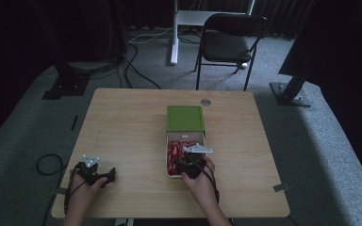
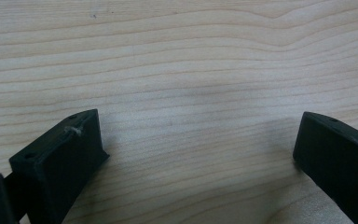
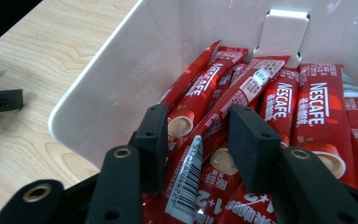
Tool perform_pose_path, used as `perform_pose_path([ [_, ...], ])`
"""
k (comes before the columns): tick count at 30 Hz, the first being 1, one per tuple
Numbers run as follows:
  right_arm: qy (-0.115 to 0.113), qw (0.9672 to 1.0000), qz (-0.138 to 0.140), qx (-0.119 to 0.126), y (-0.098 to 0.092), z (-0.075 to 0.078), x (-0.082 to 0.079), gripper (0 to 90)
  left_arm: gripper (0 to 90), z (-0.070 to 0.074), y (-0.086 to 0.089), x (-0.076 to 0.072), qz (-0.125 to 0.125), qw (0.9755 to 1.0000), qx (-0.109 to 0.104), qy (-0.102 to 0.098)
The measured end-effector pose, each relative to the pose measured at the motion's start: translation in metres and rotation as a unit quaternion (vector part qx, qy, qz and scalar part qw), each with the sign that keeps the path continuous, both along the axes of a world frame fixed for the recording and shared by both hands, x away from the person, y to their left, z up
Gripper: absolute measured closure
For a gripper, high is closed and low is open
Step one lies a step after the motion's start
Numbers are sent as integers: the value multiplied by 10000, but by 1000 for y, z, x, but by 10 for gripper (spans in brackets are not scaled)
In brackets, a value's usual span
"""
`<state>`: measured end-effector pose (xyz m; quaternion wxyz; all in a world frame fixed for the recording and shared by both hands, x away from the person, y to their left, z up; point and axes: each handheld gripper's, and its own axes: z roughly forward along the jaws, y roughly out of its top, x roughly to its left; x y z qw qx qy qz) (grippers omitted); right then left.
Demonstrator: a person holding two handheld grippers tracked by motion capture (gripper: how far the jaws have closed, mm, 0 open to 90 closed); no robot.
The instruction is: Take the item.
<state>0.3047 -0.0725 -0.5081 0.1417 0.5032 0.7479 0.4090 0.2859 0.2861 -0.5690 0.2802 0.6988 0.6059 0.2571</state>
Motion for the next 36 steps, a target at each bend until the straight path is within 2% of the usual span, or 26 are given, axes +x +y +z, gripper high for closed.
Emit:
perform_pose_path([
  [2,-39,10000,-3,-18,0,0,-1,655,21,0,0,0,-2,10000,-2,-4],
  [3,-23,10000,-30,8,-2,0,-1,723,21,0,0,0,-1,10000,-2,-4],
  [4,-23,10000,-30,8,-2,0,-1,723,21,0,0,0,-1,10000,-2,-4],
  [6,10,10000,-51,27,-4,1,-1,780,21,0,0,0,-2,10000,-2,-5],
  [7,84,9998,-91,121,-7,1,-1,814,21,0,0,0,-1,10000,0,0],
  [14,33,9999,-26,147,-8,6,-2,844,21,0,0,0,-1,10000,3,3],
  [15,27,9997,25,230,-8,7,-3,847,22,0,0,0,0,10000,0,0],
  [19,13,9996,77,279,-8,11,-4,849,22,0,0,0,-1,10000,4,3],
  [22,30,9994,104,326,-11,16,-5,849,21,0,0,0,0,10000,4,3],
  [30,-147,9989,239,381,-17,31,-11,850,21,0,0,0,-2,10000,1,-3],
  [36,-212,9980,285,514,-23,44,-16,851,21,0,0,0,-2,10000,1,-2],
])
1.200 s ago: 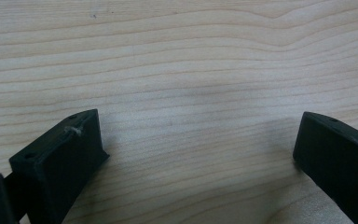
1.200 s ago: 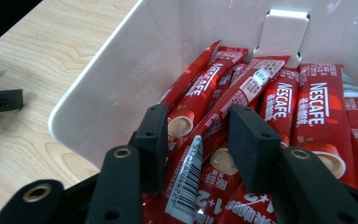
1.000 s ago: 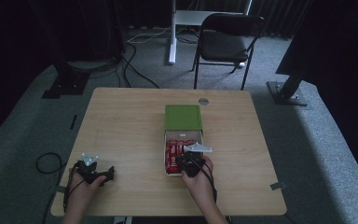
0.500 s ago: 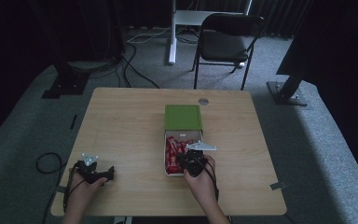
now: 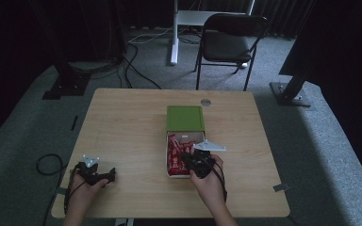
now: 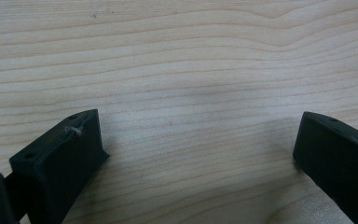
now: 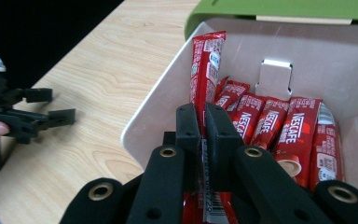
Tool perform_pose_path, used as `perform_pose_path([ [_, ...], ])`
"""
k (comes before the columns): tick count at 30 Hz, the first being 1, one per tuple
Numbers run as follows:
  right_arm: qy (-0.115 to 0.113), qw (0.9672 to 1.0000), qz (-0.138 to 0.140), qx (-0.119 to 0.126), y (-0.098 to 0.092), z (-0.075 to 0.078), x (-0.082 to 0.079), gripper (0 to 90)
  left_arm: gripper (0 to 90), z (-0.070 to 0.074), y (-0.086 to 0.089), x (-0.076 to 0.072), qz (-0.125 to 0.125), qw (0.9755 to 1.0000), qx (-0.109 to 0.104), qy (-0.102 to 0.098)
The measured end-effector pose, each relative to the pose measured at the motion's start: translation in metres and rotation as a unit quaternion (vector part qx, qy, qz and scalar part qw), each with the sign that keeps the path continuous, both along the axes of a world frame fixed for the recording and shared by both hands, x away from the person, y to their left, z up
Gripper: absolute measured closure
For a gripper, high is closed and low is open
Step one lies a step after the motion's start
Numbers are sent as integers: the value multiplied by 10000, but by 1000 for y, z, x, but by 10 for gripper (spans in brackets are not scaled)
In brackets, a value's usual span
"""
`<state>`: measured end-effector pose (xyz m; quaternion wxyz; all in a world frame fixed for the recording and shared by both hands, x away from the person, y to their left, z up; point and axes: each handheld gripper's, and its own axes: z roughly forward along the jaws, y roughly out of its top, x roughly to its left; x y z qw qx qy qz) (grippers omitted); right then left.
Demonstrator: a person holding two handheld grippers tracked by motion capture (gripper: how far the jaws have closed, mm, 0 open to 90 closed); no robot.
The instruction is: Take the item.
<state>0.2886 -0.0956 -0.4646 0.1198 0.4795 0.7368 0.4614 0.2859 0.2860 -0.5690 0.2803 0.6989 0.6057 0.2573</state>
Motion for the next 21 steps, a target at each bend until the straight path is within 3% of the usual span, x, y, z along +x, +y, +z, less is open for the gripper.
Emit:
perform_pose_path([
  [11,-281,9993,-56,228,-13,21,-3,851,21,0,0,0,-2,10000,1,3],
  [21,-440,9977,-446,252,-39,28,6,851,22,0,0,0,-2,10000,-1,1],
])
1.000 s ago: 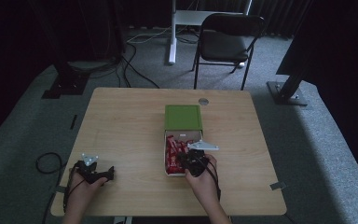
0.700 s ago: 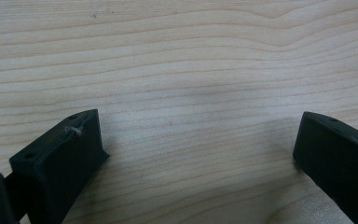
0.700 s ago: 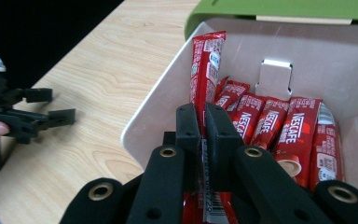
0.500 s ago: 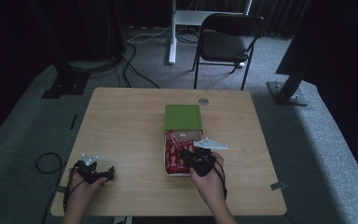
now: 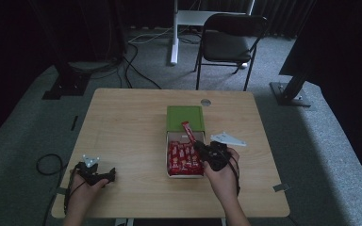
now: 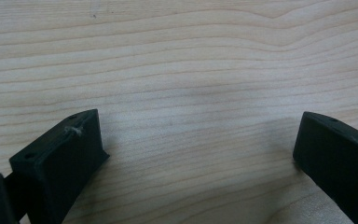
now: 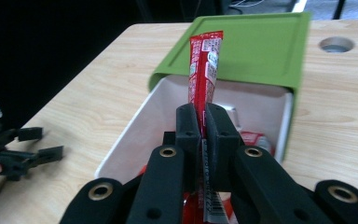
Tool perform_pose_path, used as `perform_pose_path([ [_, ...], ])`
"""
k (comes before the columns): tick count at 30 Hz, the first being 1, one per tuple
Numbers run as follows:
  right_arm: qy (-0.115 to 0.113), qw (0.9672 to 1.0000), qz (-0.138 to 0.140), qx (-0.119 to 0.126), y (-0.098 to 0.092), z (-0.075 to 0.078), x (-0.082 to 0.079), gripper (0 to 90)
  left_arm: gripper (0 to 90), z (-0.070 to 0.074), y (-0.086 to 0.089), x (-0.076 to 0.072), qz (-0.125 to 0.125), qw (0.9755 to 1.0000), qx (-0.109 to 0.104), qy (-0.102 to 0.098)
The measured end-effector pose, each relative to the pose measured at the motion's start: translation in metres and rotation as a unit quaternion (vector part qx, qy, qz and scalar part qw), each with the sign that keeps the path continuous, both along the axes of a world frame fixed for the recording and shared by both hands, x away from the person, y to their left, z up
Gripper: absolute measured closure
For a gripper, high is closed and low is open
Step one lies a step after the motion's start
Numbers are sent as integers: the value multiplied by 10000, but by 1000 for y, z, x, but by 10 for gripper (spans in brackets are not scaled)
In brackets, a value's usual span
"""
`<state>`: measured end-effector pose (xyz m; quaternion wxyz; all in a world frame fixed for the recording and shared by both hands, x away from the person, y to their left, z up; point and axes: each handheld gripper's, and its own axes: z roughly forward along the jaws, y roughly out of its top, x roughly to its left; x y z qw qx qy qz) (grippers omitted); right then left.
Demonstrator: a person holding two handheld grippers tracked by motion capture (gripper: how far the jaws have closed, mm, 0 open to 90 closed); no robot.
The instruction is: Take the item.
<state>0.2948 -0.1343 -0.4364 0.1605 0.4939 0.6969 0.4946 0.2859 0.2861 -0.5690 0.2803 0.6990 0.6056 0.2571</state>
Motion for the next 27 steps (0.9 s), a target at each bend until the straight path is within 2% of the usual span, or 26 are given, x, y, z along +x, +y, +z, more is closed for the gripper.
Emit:
perform_pose_path([
  [17,-110,9986,-525,-42,-44,2,5,850,21,0,0,0,1,10000,2,-2],
  [27,-114,9959,-901,-47,-69,-5,6,850,21,0,0,0,2,10000,0,-2],
])
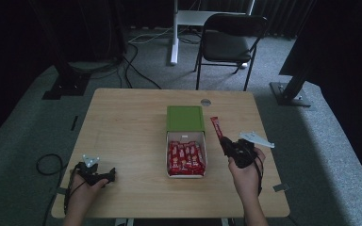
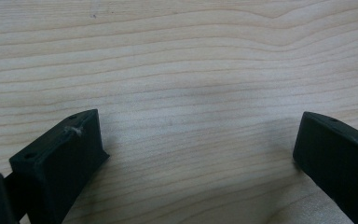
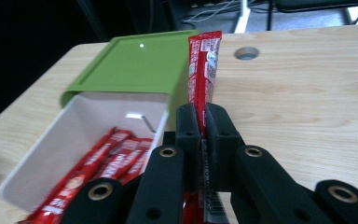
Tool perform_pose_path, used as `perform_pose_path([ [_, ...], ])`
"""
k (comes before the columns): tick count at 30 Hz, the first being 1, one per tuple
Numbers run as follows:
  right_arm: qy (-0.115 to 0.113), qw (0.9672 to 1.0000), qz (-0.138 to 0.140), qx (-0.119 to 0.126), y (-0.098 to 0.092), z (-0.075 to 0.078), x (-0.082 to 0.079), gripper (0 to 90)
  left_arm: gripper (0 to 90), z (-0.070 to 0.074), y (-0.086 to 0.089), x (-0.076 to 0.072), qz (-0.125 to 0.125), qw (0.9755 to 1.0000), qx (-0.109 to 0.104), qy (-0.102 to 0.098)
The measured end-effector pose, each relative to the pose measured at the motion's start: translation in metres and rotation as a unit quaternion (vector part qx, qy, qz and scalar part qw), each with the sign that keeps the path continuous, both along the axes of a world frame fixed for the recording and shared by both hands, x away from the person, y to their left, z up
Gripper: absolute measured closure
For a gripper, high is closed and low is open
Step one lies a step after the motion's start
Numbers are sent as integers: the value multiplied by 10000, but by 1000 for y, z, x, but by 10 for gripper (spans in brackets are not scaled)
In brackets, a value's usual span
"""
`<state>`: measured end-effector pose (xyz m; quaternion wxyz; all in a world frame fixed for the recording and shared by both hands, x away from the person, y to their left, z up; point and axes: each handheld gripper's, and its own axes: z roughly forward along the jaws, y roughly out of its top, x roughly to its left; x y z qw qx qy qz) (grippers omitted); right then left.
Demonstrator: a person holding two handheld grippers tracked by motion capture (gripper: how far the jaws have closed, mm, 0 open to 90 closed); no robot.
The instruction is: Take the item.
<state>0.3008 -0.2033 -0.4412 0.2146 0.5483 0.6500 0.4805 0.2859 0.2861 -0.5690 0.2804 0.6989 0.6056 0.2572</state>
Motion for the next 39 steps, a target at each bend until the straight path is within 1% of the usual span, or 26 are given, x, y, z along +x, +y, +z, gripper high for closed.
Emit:
perform_pose_path([
  [5,1,9999,-172,-5,-13,-5,1,850,21,0,0,0,-1,10000,2,1],
  [7,55,9997,-231,40,-18,-7,1,850,21,0,0,0,2,10000,4,6],
  [10,69,9996,-274,19,-23,-9,1,850,21,0,0,0,0,10000,2,1],
  [11,57,9993,-381,0,-29,-12,1,850,21,0,0,0,1,10000,1,1],
  [12,57,9993,-381,0,-29,-12,1,850,21,0,0,0,1,10000,1,1],
  [13,36,9988,-483,-5,-35,-14,2,850,21,0,0,0,2,10000,3,5],
  [14,36,9988,-483,-5,-35,-14,2,850,21,0,0,0,2,10000,3,5],
  [15,35,9983,-580,-10,-41,-17,2,849,22,0,0,0,-1,10000,1,1],
  [20,61,9973,-731,-11,-52,-22,2,849,21,0,0,0,0,10000,1,0],
  [23,85,9963,-851,-37,-60,-25,2,849,21,0,0,0,2,10000,2,6],
  [24,79,9956,-938,-26,-65,-28,2,849,21,0,0,0,0,10000,1,1],
  [26,87,9952,-977,-40,-68,-30,3,849,22,0,0,0,2,10000,4,6],
  [28,128,9940,-1086,-40,-74,-36,4,848,22,0,0,0,0,10000,2,2],
  [29,128,9940,-1086,-40,-74,-36,4,848,21,0,0,0,0,10000,2,2],
  [30,171,9932,-1154,-30,-78,-40,4,849,22,0,0,0,1,10000,2,1],
  [31,171,9932,-1154,-30,-78,-40,4,849,21,0,0,0,1,10000,2,1],
  [35,224,9913,-1299,-8,-87,-49,6,848,21,0,0,0,-1,10000,0,1],
  [39,254,9895,-1422,-39,-92,-56,7,848,21,0,0,0,0,10000,2,2],
])
